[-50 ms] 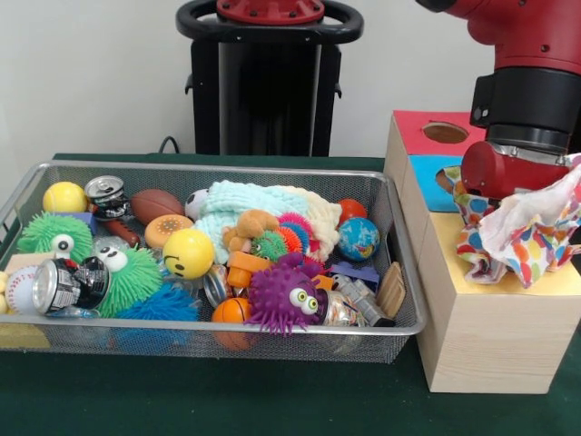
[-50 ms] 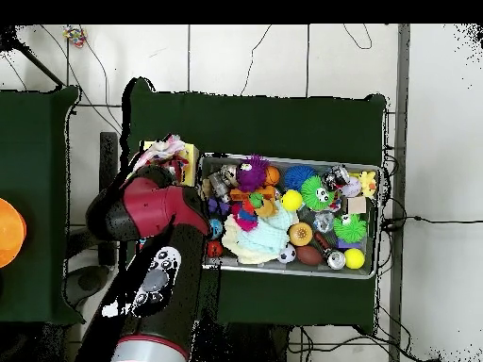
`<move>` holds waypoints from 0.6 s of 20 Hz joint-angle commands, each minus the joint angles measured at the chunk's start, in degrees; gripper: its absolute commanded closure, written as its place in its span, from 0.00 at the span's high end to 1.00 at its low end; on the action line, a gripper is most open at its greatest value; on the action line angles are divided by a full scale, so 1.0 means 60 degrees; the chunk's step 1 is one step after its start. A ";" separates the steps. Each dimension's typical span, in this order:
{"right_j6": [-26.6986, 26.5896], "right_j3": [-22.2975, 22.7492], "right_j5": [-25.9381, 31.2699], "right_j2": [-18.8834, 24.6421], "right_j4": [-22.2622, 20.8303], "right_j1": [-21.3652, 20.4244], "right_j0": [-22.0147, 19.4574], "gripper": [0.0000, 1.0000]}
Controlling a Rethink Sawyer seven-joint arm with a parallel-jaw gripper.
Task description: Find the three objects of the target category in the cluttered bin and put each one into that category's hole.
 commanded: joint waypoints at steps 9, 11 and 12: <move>0.1815 0.1763 0.0625 0.1449 0.0391 0.1881 -0.0234 0.00; 0.1799 0.1750 0.0723 0.1411 0.0450 0.1844 -0.0228 0.00; 0.1778 0.1749 0.0765 0.1411 0.0469 0.1828 -0.0243 0.00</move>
